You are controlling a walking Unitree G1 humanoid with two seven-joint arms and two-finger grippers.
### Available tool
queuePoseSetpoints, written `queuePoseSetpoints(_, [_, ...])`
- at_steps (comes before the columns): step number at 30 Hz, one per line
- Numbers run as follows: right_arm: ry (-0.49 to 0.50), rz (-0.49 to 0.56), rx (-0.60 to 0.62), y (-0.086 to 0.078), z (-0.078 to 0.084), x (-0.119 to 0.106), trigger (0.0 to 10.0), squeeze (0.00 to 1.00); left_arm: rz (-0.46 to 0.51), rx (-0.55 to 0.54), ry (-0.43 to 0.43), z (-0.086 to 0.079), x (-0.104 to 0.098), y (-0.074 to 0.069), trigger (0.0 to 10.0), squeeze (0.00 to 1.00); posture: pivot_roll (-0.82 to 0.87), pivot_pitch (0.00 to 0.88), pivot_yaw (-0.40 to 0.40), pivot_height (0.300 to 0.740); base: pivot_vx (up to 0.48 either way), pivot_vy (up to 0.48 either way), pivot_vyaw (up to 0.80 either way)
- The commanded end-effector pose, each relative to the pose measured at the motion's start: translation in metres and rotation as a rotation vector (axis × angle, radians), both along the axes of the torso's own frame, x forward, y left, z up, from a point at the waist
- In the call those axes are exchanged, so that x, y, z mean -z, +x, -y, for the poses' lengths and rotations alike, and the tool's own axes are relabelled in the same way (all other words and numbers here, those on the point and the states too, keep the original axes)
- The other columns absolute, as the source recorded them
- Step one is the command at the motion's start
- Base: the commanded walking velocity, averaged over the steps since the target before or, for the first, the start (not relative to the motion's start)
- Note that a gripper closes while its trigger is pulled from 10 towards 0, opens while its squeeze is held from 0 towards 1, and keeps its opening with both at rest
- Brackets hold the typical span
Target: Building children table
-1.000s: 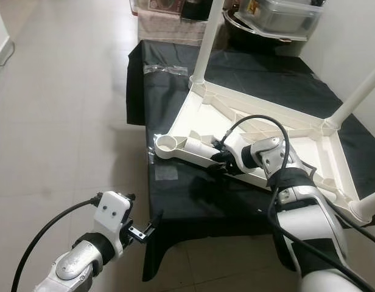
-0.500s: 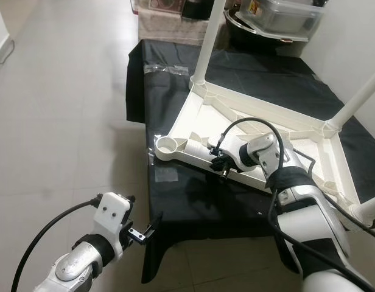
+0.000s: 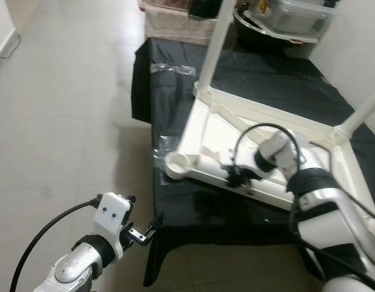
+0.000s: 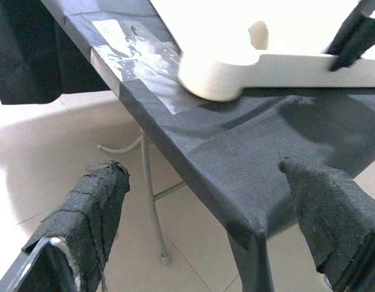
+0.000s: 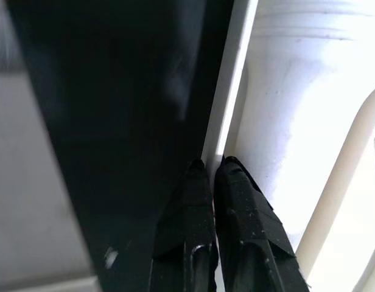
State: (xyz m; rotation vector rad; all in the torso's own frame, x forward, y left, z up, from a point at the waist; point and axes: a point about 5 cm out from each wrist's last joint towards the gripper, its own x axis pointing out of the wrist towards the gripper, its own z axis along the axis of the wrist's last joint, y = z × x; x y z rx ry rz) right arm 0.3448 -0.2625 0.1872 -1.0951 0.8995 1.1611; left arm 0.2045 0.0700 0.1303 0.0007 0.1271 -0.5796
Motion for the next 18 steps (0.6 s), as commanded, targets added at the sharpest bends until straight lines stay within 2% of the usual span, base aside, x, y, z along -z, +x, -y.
queuePoseSetpoints(1, [-0.119, -0.115, 0.002, -0.015, 0.02, 0.018, 0.0, 0.0, -0.022, 0.002, -0.008, 0.002, 0.002, -0.001, 10.0, 0.0, 0.04, 0.154, -0.186, 0.74, 0.0, 0.0, 0.0])
queuePoseSetpoints(2, [-0.193, -0.108, -0.019, -0.018, 0.029, 0.018, 0.0, 0.0, -0.022, 0.002, -0.008, 0.003, 0.002, -0.001, 10.0, 0.0, 0.04, 0.154, -0.186, 0.74, 0.0, 0.0, 0.0])
queuePoseSetpoints(3, [-0.193, -0.108, -0.019, -0.018, 0.029, 0.018, 0.0, 0.0, -0.022, 0.002, -0.008, 0.003, 0.002, -0.001, 10.0, 0.0, 0.04, 0.154, -0.186, 0.74, 0.0, 0.0, 0.0])
queuePoseSetpoints(5, [-0.26, -0.113, -0.051, -0.022, 0.037, 0.017, 0.0, 0.0, -0.023, 0.001, -0.008, 0.003, 0.003, -0.001, 10.0, 0.0, 0.03, 0.154, -0.184, 0.74, 0.0, 0.0, 0.0])
queuePoseSetpoints(7, [-0.253, -0.115, -0.066, -0.023, 0.036, 0.017, 0.0, 0.0, -0.024, 0.0, -0.007, 0.003, 0.003, 0.0, 10.0, 0.0, 0.03, 0.156, -0.182, 0.74, 0.0, 0.0, 0.0])
queuePoseSetpoints(8, [-0.244, -0.111, -0.084, -0.023, 0.034, 0.017, 0.8, 0.0, -0.025, 0.0, -0.007, 0.003, 0.003, 0.0, 10.0, 0.0, 0.03, 0.156, -0.182, 0.74, 0.0, 0.0, 0.0])
queuePoseSetpoints(11, [-0.243, -0.094, -0.102, -0.022, 0.032, 0.017, 0.8, 0.0, -0.025, 0.0, -0.007, 0.003, 0.003, 0.0, 10.0, 0.0, 0.03, 0.156, -0.182, 0.74, 0.0, 0.0, 0.0])
queuePoseSetpoints(12, [-0.242, -0.064, -0.115, -0.02, 0.03, 0.016, 10.0, 0.0, -0.026, 0.0, -0.006, 0.003, 0.003, 0.001, 10.0, 0.0, 0.04, 0.156, -0.178, 0.74, 0.0, 0.0, 0.0])
queuePoseSetpoints(13, [-0.242, -0.064, -0.115, -0.02, 0.03, 0.016, 10.0, 0.0, -0.026, 0.0, -0.006, 0.003, 0.003, 0.001, 10.0, 0.0, 0.04, 0.156, -0.178, 0.74, 0.0, 0.0, 0.0])
queuePoseSetpoints(14, [-0.228, -0.021, -0.122, -0.016, 0.026, 0.015, 10.0, 0.0, -0.026, -0.001, -0.005, 0.003, 0.003, 0.001, 10.0, 0.0, 0.04, 0.156, -0.178, 0.74, 0.0, 0.0, 0.0])
queuePoseSetpoints(15, [-0.191, 0.011, -0.121, -0.011, 0.02, 0.012, 10.0, 0.44, -0.026, -0.002, -0.004, 0.002, 0.003, 0.002, 10.0, 0.0, 0.04, 0.156, -0.177, 0.74, 0.0, 0.0, 0.0])
queuePoseSetpoints(16, [-0.191, 0.011, -0.121, -0.011, 0.02, 0.012, 10.0, 0.44, -0.026, -0.002, -0.004, 0.002, 0.003, 0.002, 10.0, 0.0, 0.04, 0.156, -0.177, 0.74, 0.0, 0.0, 0.0])
queuePoseSetpoints(17, [-0.147, 0.024, -0.115, -0.008, 0.015, 0.008, 10.0, 1.0, -0.026, -0.003, -0.003, 0.002, 0.003, 0.002, 10.0, 0.0, 0.04, 0.157, -0.173, 0.74, 0.0, 0.0, 0.0])
queuePoseSetpoints(18, [-0.12, 0.028, -0.113, -0.007, 0.012, 0.006, 10.0, 1.0, -0.026, -0.004, -0.003, 0.002, 0.003, 0.002, 10.0, 0.0, 0.03, 0.155, -0.174, 0.74, 0.0, 0.0, 0.0])
